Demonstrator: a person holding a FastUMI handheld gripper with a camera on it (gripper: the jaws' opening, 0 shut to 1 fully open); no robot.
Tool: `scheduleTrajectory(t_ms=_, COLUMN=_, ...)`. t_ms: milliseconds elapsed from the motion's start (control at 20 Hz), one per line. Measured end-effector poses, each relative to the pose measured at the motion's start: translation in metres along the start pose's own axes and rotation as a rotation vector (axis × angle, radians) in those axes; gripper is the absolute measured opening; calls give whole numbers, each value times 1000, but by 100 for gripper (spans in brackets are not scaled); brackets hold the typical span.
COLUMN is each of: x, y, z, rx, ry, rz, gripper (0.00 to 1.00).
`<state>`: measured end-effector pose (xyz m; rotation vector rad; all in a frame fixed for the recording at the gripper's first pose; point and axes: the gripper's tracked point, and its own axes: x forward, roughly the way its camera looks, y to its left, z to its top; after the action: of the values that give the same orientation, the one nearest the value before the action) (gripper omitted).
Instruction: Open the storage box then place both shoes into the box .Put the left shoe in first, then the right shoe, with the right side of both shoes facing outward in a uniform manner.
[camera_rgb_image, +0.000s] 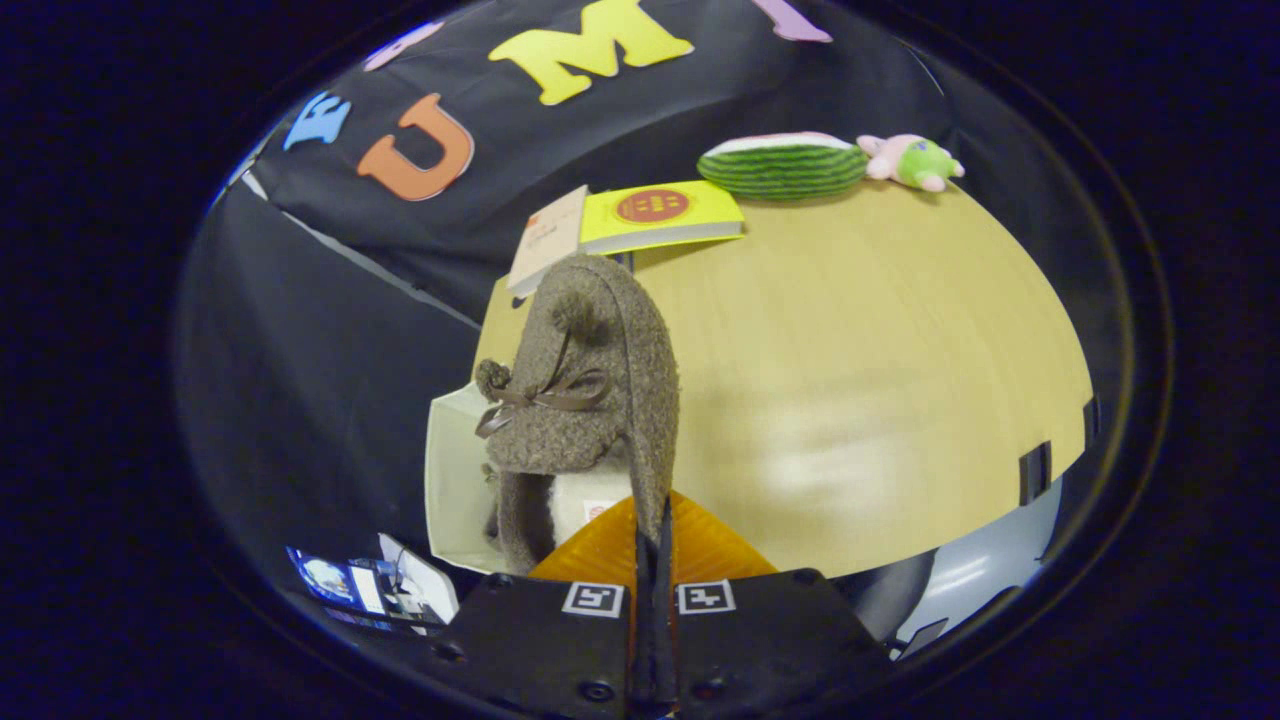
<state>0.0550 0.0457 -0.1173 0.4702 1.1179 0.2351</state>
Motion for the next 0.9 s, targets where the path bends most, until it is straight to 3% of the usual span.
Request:
scheduleTrajectory(t_ms=200, x=22, y=85, z=-8, rx=-91, ry=14, rz=-2, gripper=6)
scheduleTrajectory(t_ms=350, x=51, y=122, z=-17, rx=-71, ry=5, rz=-28, gripper=6)
scheduleTrajectory(t_ms=600, x=101, y=128, z=-38, rx=-15, ry=18, rz=-126, gripper=6)
scheduleTrajectory(t_ms=900, x=121, y=129, z=-61, rx=4, ry=53, rz=-151, gripper=6)
